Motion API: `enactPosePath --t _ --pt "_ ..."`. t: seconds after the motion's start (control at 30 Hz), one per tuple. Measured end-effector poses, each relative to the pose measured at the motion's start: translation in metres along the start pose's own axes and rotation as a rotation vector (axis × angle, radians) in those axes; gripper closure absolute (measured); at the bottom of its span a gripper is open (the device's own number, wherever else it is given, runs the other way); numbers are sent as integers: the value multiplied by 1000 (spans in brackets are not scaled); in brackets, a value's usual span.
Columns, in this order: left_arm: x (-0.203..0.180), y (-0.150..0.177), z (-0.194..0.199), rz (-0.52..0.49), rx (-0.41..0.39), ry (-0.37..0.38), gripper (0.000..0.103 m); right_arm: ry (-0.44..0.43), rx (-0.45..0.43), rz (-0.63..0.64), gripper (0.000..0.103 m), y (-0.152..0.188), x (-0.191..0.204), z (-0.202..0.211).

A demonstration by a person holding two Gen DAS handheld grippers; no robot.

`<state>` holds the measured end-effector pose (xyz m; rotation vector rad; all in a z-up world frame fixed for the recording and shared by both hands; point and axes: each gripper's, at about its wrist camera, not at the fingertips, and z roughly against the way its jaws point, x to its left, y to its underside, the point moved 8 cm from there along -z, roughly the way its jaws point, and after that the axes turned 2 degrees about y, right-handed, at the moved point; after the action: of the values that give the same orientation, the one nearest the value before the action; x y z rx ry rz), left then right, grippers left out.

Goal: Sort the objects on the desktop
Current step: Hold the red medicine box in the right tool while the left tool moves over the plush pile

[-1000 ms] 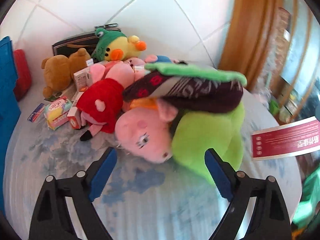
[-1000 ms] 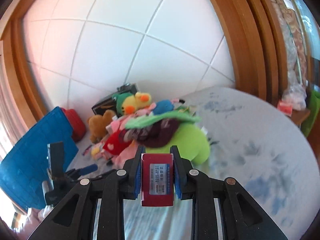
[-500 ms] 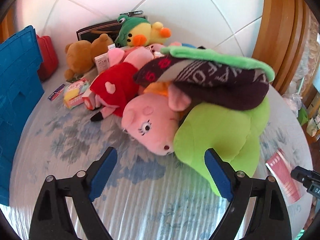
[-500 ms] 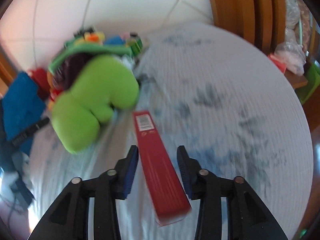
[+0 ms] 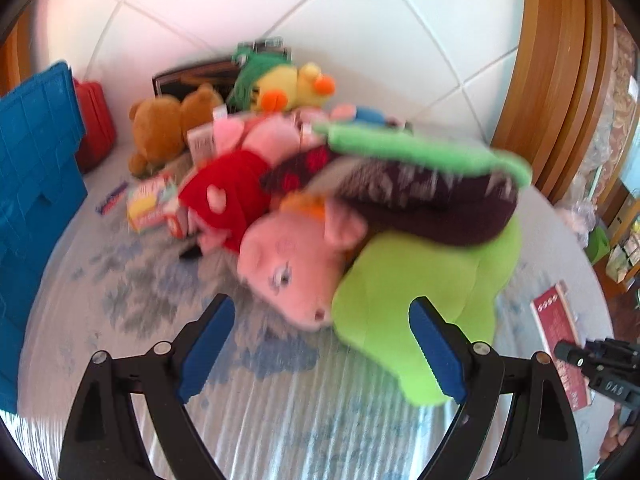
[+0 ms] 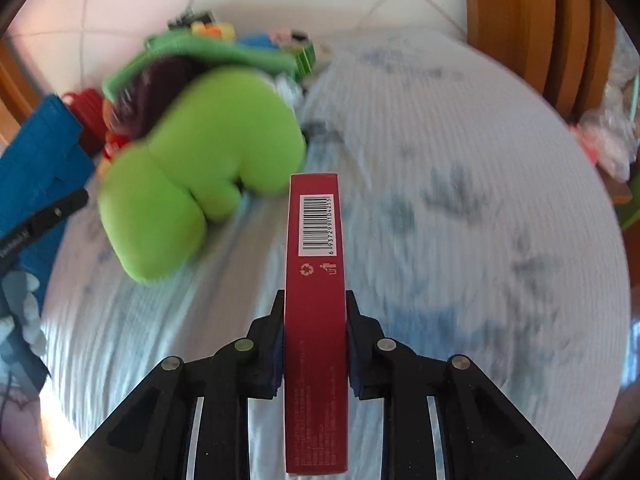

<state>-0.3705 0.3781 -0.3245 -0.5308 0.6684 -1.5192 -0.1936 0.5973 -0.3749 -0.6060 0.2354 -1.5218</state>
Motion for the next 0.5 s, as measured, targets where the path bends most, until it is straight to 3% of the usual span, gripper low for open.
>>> enactPosePath --t 0.17,0.3,0.5 --pt "1 -44 7 -51 -65 -50 13 -33 -138 38 79 -59 13 35" --pt "31 -83 1 -44 -84 -105 13 -69 -200 37 79 -100 25 47" --pt "83 -124 -52 -72 10 -124 13 -113 -230 53 79 -163 46 32"
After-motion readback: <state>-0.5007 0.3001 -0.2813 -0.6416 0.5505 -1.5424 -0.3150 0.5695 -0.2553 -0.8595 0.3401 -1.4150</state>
